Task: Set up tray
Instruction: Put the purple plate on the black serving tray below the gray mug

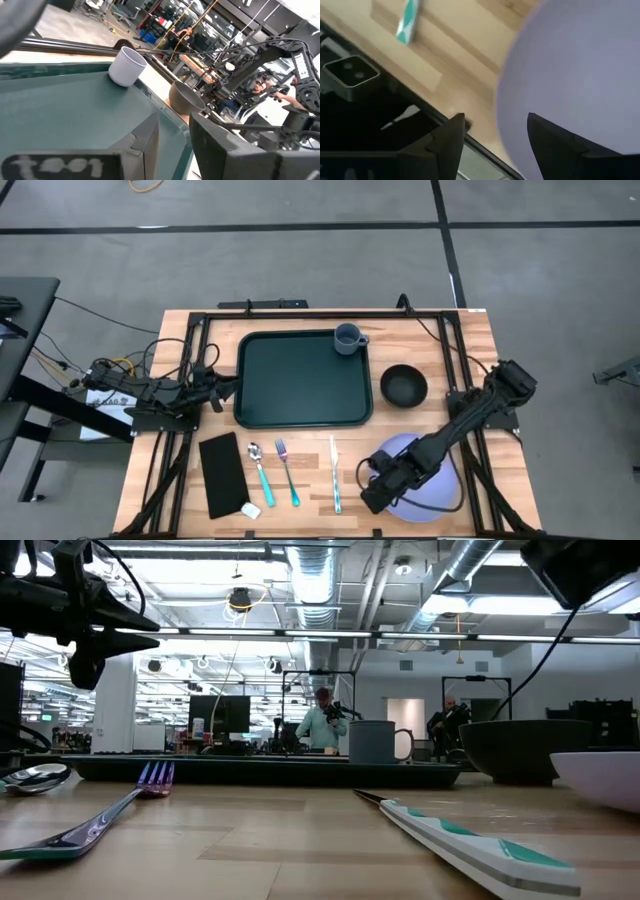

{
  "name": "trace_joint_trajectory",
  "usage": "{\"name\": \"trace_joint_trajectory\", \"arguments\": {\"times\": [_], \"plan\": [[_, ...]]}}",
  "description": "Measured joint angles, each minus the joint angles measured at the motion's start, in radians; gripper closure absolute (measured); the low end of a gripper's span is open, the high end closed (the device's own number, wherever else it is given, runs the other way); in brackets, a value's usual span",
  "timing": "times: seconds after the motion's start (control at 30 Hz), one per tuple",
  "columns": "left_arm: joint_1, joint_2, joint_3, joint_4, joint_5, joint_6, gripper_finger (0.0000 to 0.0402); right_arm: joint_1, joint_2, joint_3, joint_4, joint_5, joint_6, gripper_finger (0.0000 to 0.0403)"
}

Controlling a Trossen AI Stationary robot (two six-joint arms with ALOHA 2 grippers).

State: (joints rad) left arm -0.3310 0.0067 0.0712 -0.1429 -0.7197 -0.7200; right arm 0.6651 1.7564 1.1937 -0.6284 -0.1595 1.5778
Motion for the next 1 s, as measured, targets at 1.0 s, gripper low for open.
{"name": "trace_joint_trajectory", "arguments": {"times": [1.0], "plan": [[0.000, 0.000, 0.000, 0.000, 0.003, 0.004, 0.0306, -0.006, 0.149, 0.082, -0.124, -0.022, -0.244, 0.0297]]}}
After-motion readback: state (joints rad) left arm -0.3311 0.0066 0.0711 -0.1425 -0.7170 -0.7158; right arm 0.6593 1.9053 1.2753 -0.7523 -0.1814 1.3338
